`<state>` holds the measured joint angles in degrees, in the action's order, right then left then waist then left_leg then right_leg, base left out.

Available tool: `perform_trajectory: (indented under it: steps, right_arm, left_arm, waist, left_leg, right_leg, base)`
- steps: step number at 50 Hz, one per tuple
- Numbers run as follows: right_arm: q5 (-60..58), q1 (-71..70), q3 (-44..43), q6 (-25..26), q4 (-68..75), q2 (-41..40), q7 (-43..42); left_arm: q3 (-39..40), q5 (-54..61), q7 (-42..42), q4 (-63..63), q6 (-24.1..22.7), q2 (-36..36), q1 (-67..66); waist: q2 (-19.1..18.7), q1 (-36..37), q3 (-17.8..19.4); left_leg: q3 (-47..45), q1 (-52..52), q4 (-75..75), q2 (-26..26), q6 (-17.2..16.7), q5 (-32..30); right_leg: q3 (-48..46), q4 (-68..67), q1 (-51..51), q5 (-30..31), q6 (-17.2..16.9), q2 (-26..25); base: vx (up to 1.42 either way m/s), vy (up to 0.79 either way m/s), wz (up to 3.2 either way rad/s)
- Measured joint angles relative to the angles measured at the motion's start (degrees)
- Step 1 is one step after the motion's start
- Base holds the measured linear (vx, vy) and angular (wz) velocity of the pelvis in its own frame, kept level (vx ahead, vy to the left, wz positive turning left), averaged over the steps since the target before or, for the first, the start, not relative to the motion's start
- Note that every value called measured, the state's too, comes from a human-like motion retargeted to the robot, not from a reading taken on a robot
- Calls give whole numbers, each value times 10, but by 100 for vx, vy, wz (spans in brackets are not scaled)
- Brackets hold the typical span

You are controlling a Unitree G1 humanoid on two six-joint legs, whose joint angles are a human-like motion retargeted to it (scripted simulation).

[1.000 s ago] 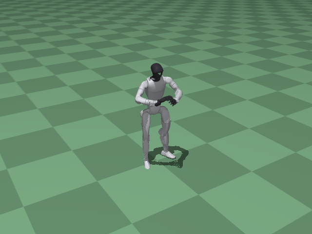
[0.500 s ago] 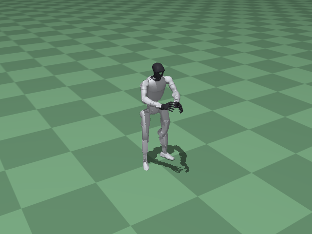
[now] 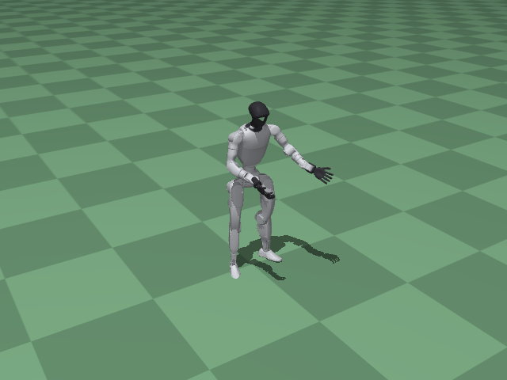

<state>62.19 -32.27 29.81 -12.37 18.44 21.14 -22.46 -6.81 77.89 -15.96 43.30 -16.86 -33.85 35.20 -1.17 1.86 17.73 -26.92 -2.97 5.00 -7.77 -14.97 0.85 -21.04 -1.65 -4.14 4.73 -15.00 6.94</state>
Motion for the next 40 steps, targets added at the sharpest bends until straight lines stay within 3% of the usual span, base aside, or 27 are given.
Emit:
perform_trajectory:
  steps: [3, 6, 10, 12, 13, 15, 17, 19, 22, 23, 24, 25, 26, 27, 28, 29, 30, 32, 35, 40]
  right_arm:
    - [0, 4, -4, -5, 6, 2, 2]
    - [-147, -4, 6, 47, 24, 26, 63]
    - [-250, -3, 9, 53, 37, 34, 97]
    - [-168, 4, 1, 39, 31, 24, 72]
    - [-46, 15, -13, 4, 18, 3, 33]
    - [-140, 6, 1, 48, 34, 27, 86]
    - [76, 22, -24, -17, 18, -10, 18]
    - [78, 18, -24, -30, 24, -9, -13]
    - [159, 13, -45, -34, 28, -11, 89]
    - [85, 1, -51, -69, 41, -11, -40]
    - [-86, -16, -42, -21, 61, 14, -52]
    - [-306, -38, -25, 68, 84, 50, -5]
    - [-373, -50, -33, 73, 88, 54, -26]
    - [-370, -63, -48, 46, 81, 46, -67]
    - [-228, -73, -79, -46, 48, 15, -149]
    - [-252, -93, -86, -53, 46, 14, -201]
    - [-360, -117, -80, -17, 59, 27, -238]
    - [-541, -175, -49, 71, 69, 55, -228]
    - [-564, -249, -10, 40, 39, 48, -281]
    - [-778, -375, 118, 110, 31, 60, -224]
  left_arm:
    - [-33, -38, -1, -7, 6, -35, 72]
    - [-86, -133, 15, -30, 31, -60, 144]
    - [-170, -297, 13, -84, 58, -71, 227]
    - [-216, -382, 4, -117, 74, -69, 260]
    - [-239, -418, -15, -133, 80, -63, 276]
    - [-285, -525, -4, -154, 99, -52, 305]
    - [-327, -597, -28, -163, 114, -24, 329]
    - [-365, -677, -34, -151, 128, 10, 346]
    - [-413, -790, -25, -92, 134, 75, 361]
    - [-420, -822, -44, -65, 141, 100, 359]
    - [-424, -867, -38, -39, 143, 120, 353]
    - [-427, -919, -18, -12, 144, 137, 344]
    - [-426, -944, -29, 9, 143, 149, 331]
    - [-426, -958, -46, 28, 140, 159, 320]
    - [-428, -950, -73, 46, 132, 166, 313]
    - [-423, -955, -89, 59, 126, 169, 297]
    - [-415, -966, -99, 70, 121, 171, 278]
    - [-398, -966, -105, 77, 106, 162, 246]
    - [-372, -904, -137, 77, 69, 144, 209]
    - [-307, -784, -136, 38, 25, 107, 162]
  waist:
    - [-12, -7, -7]
    - [-23, -12, -17]
    - [-36, -19, -29]
    - [-43, -25, -31]
    - [-46, -29, -29]
    - [-49, -35, -30]
    - [-53, -46, -23]
    - [-54, -58, -17]
    - [-53, -78, -9]
    - [-52, -85, -5]
    - [-50, -92, -3]
    - [-47, -98, -3]
    - [-44, -105, -3]
    - [-41, -112, -1]
    - [-38, -122, 5]
    - [-34, -128, 4]
    - [-31, -132, 1]
    - [-25, -133, 2]
    - [-18, -128, 5]
    - [-12, -104, 10]
  left_leg:
    - [3, 1, 0, 5, 0, -1]
    - [0, -1, 0, 6, 4, 0]
    - [-8, 1, 0, 7, 10, -1]
    - [-13, 2, -2, 6, 9, -2]
    - [-15, 2, -2, 5, 7, -2]
    - [-20, 5, -4, 6, 11, -2]
    - [-24, 5, -4, 5, 5, -3]
    - [-28, 5, -2, 5, 3, -5]
    - [-30, 7, -1, 4, 2, -6]
    - [-31, 7, 0, 6, 1, -7]
    - [-33, 7, 0, 6, 2, -6]
    - [-34, 6, 0, 6, 3, -4]
    - [-36, 6, 0, 6, 3, -4]
    - [-37, 6, 0, 6, 2, -4]
    - [-37, 9, 0, 8, 0, -5]
    - [-39, 9, 0, 9, 0, -5]
    - [-42, 6, 0, 9, 0, -4]
    - [-49, -2, 0, 8, 0, -1]
    - [-60, -11, 0, 5, 0, 0]
    - [-72, -22, -9, -2, 5, 7]
  right_leg:
    - [-2, 0, 1, -1, 0, 6]
    - [2, -3, 0, -3, 0, 8]
    - [11, -5, -9, -1, 0, 7]
    - [16, -5, -12, 0, 0, 5]
    - [18, -4, -13, 1, 0, 4]
    - [24, -3, -18, 4, 0, 4]
    - [26, 0, -18, 6, 0, 1]
    - [30, 4, -20, 9, 0, -1]
    - [33, 9, -23, 12, 0, -3]
    - [33, 10, -23, 14, 0, -3]
    - [35, 11, -23, 14, 0, -3]
    - [38, 10, -24, 13, 0, -3]
    - [40, 10, -25, 14, 0, -3]
    - [41, 11, -26, 15, 0, -3]
    - [41, 13, -27, 17, 0, -3]
    - [43, 13, -27, 18, 0, -2]
    - [46, 12, -27, 17, 0, -2]
    - [54, 11, -24, 15, 0, -4]
    - [63, 12, -20, 15, 0, -8]
    - [73, 14, -13, 14, 0, -15]
  base:
    - [-1, 2, 5]
    - [0, 0, 0]
    - [-1, -1, -21]
    - [-2, -2, -22]
    - [-3, -2, -23]
    - [-3, -1, -24]
    - [-2, 0, -10]
    - [-2, 0, -9]
    - [0, 0, 0]
    - [0, 0, 0]
    - [0, 0, 0]
    - [1, 3, -20]
    - [0, 0, 0]
    - [0, 0, 0]
    - [0, 0, 0]
    - [0, 0, 0]
    - [3, 1, -25]
    - [5, -1, -32]
    - [4, -4, -32]
    - [4, -6, -23]
